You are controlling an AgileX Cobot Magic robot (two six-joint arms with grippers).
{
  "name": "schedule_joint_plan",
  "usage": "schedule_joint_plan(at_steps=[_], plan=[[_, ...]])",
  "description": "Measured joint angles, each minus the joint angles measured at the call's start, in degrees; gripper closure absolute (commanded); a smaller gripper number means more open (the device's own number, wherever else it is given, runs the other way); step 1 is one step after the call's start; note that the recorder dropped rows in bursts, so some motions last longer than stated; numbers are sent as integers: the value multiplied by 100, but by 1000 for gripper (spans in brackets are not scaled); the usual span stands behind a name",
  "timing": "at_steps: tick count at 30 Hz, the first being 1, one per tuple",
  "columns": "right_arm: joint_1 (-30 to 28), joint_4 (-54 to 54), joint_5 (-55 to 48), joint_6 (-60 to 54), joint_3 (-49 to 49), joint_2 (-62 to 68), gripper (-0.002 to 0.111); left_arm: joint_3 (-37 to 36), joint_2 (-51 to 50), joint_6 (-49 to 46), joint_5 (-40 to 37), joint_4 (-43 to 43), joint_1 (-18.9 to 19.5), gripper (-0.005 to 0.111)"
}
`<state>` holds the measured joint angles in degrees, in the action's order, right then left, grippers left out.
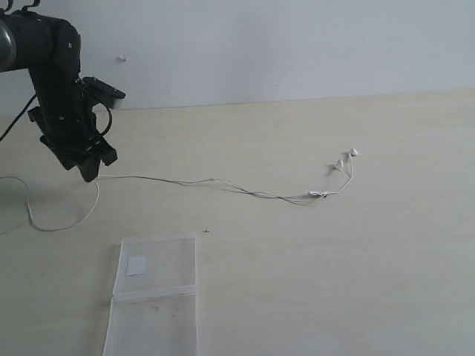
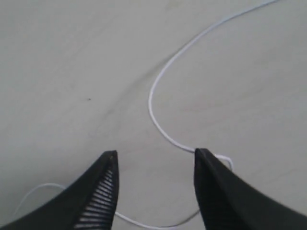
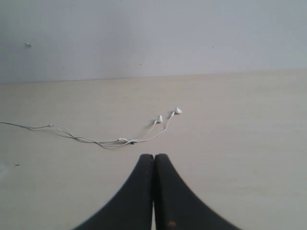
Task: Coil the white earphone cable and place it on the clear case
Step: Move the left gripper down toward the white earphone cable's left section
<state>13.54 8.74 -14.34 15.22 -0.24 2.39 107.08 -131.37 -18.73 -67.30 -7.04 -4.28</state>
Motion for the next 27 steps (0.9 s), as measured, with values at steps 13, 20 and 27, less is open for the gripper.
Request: schedule_joint_plan(at_steps=[13, 20, 27], plan=[[0, 0, 0, 0, 0, 0, 108, 388, -320, 95, 227, 704, 0, 58], [0, 0, 0, 0, 0, 0, 108, 409, -436, 207, 212, 754, 0, 58], [0, 0, 0, 0, 0, 0, 108, 409, -654, 278, 174, 736, 0, 58]])
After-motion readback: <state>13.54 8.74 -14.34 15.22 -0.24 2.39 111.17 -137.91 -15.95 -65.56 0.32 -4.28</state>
